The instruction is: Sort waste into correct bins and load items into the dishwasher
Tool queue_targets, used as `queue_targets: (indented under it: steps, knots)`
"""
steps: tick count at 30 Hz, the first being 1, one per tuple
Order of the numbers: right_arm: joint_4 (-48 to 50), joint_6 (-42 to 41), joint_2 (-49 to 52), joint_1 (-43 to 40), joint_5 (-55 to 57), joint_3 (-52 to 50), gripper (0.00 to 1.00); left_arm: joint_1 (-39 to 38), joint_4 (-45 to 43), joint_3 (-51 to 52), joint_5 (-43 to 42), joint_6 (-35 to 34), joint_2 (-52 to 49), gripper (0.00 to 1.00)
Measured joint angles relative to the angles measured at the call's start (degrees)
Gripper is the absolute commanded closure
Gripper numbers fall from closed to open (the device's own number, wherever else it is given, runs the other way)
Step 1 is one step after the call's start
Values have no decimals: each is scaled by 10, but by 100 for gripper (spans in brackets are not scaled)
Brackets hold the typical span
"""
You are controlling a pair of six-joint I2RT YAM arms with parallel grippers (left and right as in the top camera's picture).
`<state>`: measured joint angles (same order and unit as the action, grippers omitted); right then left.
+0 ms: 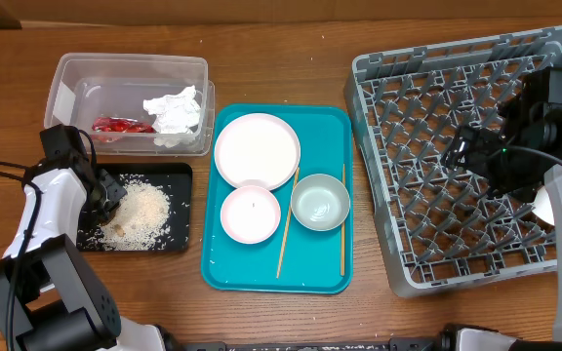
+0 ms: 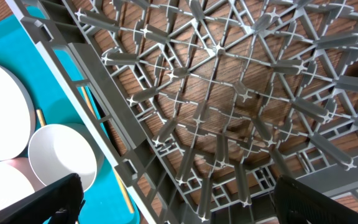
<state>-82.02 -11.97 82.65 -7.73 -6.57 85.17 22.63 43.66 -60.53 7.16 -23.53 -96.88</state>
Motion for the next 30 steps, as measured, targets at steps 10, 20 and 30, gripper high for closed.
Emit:
queue_targets:
  steps: [10, 20, 30]
  knots:
    - [0, 0, 0, 0, 0, 0, 0, 0, 0, 0, 0, 2, 0, 60]
    - [1, 0, 0, 0, 0, 0, 0, -2, 5, -3, -94, 41, 31, 50]
    - [95, 0, 0, 0, -40, 0, 0, -112, 26, -19, -232, 163, 164, 31]
